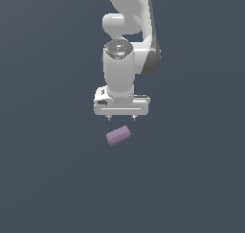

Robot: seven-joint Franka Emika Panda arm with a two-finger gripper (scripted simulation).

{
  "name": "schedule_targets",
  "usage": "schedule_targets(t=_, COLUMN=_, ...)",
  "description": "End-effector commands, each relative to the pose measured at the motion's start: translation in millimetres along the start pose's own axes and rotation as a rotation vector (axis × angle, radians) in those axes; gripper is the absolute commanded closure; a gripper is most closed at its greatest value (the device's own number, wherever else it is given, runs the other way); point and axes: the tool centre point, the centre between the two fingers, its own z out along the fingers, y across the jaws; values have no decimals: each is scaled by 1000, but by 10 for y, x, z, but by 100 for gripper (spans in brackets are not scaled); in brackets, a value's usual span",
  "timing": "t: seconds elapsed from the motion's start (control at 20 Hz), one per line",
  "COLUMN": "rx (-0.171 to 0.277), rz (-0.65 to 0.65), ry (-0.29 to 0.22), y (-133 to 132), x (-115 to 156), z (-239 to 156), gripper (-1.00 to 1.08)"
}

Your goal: Pick up the object and move it to a goal position.

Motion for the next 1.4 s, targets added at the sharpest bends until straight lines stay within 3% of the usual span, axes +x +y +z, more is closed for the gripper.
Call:
schedule_targets(t=0.0, rx=0, rz=0, ry=0, y=0, x=0, z=0, gripper=-92)
schedule_targets(t=0.7, rx=-25, rz=-35, ry=18, y=32, x=76, z=-141, gripper=-92)
schedule_targets(t=1.35, rx=-17, rz=158, ry=11, y=47, x=83, z=45, gripper=-92)
